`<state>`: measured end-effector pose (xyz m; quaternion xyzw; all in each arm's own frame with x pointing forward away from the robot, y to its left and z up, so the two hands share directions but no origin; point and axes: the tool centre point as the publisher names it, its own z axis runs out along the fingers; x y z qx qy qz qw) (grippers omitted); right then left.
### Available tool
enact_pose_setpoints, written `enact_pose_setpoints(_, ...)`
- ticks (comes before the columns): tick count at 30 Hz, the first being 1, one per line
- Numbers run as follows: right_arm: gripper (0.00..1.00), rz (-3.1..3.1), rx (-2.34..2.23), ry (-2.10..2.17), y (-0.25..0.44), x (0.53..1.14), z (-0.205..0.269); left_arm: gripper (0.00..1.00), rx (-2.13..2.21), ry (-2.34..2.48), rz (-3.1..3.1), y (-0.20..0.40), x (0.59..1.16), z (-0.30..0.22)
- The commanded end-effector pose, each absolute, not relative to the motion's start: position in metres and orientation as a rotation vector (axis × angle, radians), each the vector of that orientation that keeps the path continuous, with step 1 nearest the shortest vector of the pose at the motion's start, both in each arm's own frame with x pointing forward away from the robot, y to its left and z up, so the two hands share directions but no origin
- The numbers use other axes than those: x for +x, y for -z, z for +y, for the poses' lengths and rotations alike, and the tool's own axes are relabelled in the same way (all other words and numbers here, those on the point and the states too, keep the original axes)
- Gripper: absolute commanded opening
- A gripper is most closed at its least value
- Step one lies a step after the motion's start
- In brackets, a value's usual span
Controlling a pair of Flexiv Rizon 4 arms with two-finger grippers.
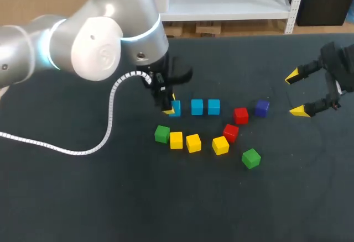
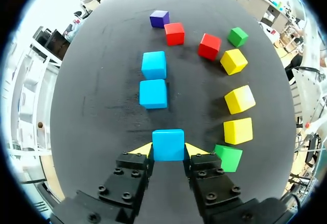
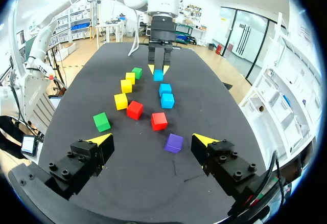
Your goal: Place the blue cubes, place green cubes on the blue cubes, place the yellow cubes on the green cubes, then place the red cubes on the yellow cubes, and place purple cube on the red cubes.
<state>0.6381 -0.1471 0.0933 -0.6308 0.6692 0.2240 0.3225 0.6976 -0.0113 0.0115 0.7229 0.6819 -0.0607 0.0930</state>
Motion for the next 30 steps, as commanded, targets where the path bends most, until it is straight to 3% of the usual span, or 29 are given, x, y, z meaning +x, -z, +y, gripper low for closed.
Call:
enact_pose_setpoints(1,1.00,1.754,-1.655,-0.590,-0.092,0.639,-0.147,0.00,2.155,0.179,2.028,-0.009,0.706,-0.016)
enact_pose_setpoints(30,1.00,1.754,-1.655,-0.590,-0.092,0.639,-0.147,0.00,2.180,0.177,2.009,-0.005,0.712,-0.029)
